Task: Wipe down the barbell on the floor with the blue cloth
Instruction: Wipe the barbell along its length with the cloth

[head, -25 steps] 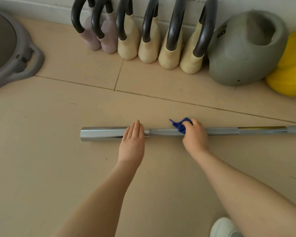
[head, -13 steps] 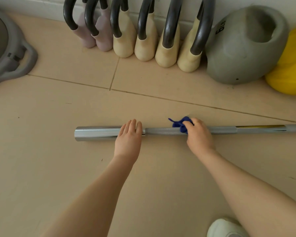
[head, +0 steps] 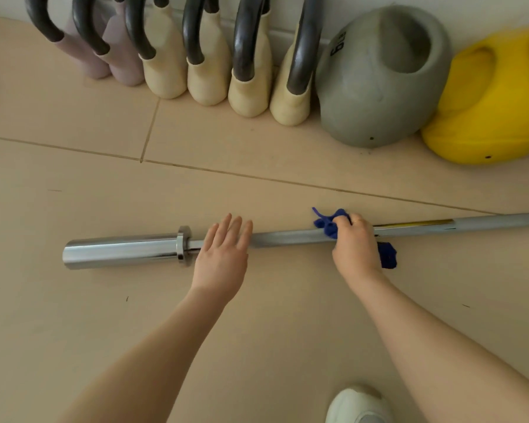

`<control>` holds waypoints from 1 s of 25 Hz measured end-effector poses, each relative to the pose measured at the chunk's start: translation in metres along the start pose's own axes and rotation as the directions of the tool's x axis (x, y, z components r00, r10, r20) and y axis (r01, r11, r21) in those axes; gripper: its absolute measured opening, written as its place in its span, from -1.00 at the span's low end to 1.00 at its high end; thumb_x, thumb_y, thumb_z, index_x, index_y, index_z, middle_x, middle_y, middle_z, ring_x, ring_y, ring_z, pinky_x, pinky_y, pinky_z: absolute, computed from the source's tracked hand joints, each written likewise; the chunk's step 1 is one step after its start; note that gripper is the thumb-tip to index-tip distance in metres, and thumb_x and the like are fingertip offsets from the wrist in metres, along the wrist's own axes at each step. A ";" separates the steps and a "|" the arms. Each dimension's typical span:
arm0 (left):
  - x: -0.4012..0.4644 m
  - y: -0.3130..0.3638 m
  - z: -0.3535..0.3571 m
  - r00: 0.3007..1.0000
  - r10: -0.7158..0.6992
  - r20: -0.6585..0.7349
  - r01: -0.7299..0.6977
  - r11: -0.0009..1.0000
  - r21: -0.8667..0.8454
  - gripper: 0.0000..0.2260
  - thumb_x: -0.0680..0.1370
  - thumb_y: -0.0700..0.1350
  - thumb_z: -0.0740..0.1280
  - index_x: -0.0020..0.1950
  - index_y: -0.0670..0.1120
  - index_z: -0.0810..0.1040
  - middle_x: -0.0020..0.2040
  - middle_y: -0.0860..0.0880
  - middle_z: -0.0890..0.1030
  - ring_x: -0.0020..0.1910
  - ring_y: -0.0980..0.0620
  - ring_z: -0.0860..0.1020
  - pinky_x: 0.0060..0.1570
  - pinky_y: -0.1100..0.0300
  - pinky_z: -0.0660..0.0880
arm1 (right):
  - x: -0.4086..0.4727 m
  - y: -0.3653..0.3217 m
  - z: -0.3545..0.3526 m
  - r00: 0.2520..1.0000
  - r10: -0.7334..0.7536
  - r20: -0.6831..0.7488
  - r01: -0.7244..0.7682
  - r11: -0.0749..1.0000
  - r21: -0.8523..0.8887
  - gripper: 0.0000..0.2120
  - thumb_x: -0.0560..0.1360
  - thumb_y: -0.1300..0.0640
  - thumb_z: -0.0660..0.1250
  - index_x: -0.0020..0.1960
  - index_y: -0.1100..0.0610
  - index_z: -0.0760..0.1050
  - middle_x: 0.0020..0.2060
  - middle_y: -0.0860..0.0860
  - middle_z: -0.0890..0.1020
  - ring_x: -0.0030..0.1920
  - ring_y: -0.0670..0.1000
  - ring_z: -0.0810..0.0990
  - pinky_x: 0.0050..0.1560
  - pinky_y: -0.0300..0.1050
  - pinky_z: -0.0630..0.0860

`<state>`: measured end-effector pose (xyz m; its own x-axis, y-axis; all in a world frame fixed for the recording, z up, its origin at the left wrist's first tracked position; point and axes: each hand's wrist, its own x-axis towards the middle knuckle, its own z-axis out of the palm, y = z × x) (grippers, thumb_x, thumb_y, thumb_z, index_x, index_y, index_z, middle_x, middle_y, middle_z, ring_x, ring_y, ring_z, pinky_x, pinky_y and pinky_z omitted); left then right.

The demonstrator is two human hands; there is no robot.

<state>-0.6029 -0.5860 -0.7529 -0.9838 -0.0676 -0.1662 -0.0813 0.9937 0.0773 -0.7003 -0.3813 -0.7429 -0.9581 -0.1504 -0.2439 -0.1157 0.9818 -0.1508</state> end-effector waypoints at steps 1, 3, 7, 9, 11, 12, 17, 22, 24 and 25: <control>0.007 0.012 0.000 1.000 0.025 -0.002 -0.025 1.000 -0.019 -0.41 0.24 -0.13 0.55 0.24 -0.20 0.52 0.20 -0.17 0.60 0.24 -0.19 0.53 0.19 -0.10 0.45 | -0.004 -0.007 0.001 0.997 -0.070 0.021 0.069 0.997 0.040 -0.64 0.40 0.44 0.19 0.17 0.28 0.45 0.17 0.24 0.47 0.15 0.26 0.43 0.13 0.06 0.42; 0.017 0.033 0.001 0.997 0.072 0.009 -0.072 0.997 -0.027 -0.42 0.26 -0.07 0.55 0.23 -0.22 0.53 0.19 -0.17 0.60 0.23 -0.19 0.53 0.18 -0.09 0.47 | -0.011 -0.009 0.004 0.971 -0.232 0.050 0.224 0.966 0.131 -0.64 0.38 0.45 0.20 0.15 0.28 0.50 0.15 0.26 0.50 0.13 0.27 0.48 0.11 0.01 0.45; 0.017 0.038 0.005 0.993 0.112 0.034 -0.111 0.993 -0.029 -0.58 0.36 -0.08 0.47 0.14 -0.25 0.56 0.07 -0.16 0.66 0.17 -0.20 0.57 0.12 -0.08 0.51 | 0.006 0.061 -0.014 0.999 0.020 -0.027 -0.017 0.996 0.088 -0.67 0.33 0.47 0.22 0.04 0.27 0.54 0.03 0.27 0.53 0.04 0.30 0.50 -0.04 0.03 0.45; 0.013 0.032 0.007 0.992 0.114 0.055 -0.110 0.991 -0.070 -0.67 0.40 -0.18 0.40 0.14 -0.24 0.56 -0.02 -0.14 0.67 0.07 -0.20 0.61 0.06 -0.03 0.54 | 0.007 0.066 -0.014 0.987 0.159 -0.017 -0.160 0.987 -0.024 -0.71 0.41 0.42 0.19 0.08 0.27 0.51 0.05 0.26 0.50 0.07 0.28 0.47 -0.02 0.05 0.43; 0.012 0.032 0.005 0.981 0.128 0.146 -0.110 0.986 -0.126 -0.64 0.46 -0.23 0.30 0.26 -0.21 0.47 0.06 -0.14 0.61 0.08 -0.19 0.57 0.20 -0.01 0.43 | 0.001 0.036 -0.008 0.997 0.075 0.034 -0.076 0.997 0.007 -0.74 0.43 0.38 0.18 0.07 0.23 0.51 0.05 0.23 0.50 0.07 0.26 0.47 0.02 0.05 0.43; 0.011 0.033 0.005 0.972 0.146 0.185 -0.123 0.984 -0.128 -0.62 0.49 -0.23 0.25 0.31 -0.18 0.41 0.12 -0.12 0.57 0.11 -0.18 0.54 0.28 0.00 0.34 | -0.004 0.023 -0.004 0.998 -0.013 0.067 0.010 0.999 0.036 -0.74 0.41 0.38 0.19 0.05 0.22 0.52 0.05 0.22 0.50 0.06 0.25 0.48 0.02 0.04 0.43; 0.006 0.036 -0.005 0.952 0.146 0.268 -0.127 0.988 -0.087 -0.67 0.53 -0.21 0.20 0.29 -0.04 0.37 0.14 -0.03 0.51 0.11 -0.09 0.51 0.16 0.14 0.31 | -0.011 0.063 -0.012 0.997 -0.060 0.039 0.057 0.996 0.071 -0.76 0.34 0.41 0.24 -0.07 0.24 0.58 -0.07 0.26 0.55 -0.08 0.30 0.55 -0.10 0.08 0.48; -0.007 0.040 -0.002 0.954 0.144 0.264 -0.137 0.990 -0.045 -0.70 0.45 -0.19 0.36 0.16 -0.07 0.42 0.05 -0.05 0.51 0.01 -0.10 0.52 -0.02 0.10 0.39 | -0.033 0.011 -0.004 0.969 -0.136 0.205 0.113 0.987 0.117 -0.79 0.40 0.33 0.23 -0.03 0.19 0.57 -0.01 0.17 0.57 0.02 0.21 0.54 -0.01 -0.05 0.43; -0.016 0.044 0.005 0.965 0.156 0.210 -0.159 0.987 -0.001 -0.57 0.15 -0.18 0.57 -0.06 -0.06 0.53 -0.18 -0.03 0.55 -0.26 -0.08 0.56 -0.29 0.13 0.46 | -0.039 0.009 -0.003 0.947 -0.212 0.241 0.170 0.968 0.185 -0.75 0.41 0.32 0.22 -0.02 0.11 0.58 0.03 0.11 0.57 0.05 0.18 0.54 -0.02 -0.09 0.42; -0.020 0.045 0.007 0.967 0.148 0.208 -0.157 0.987 0.027 -0.52 0.00 -0.20 0.61 -0.15 -0.05 0.54 -0.28 -0.01 0.54 -0.37 -0.05 0.54 -0.40 0.18 0.44 | -0.034 0.023 -0.006 0.965 -0.146 0.218 0.109 0.979 0.170 -0.75 0.41 0.31 0.22 -0.02 0.08 0.58 0.02 0.12 0.58 0.04 0.19 0.54 -0.04 -0.08 0.43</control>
<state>-0.5858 -0.5398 -0.7526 -0.9298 0.1001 -0.3541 0.0780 0.9940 0.0762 -0.6716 -0.3533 -0.7319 -0.8506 -0.3134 -0.4222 -0.1735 0.9253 -0.3373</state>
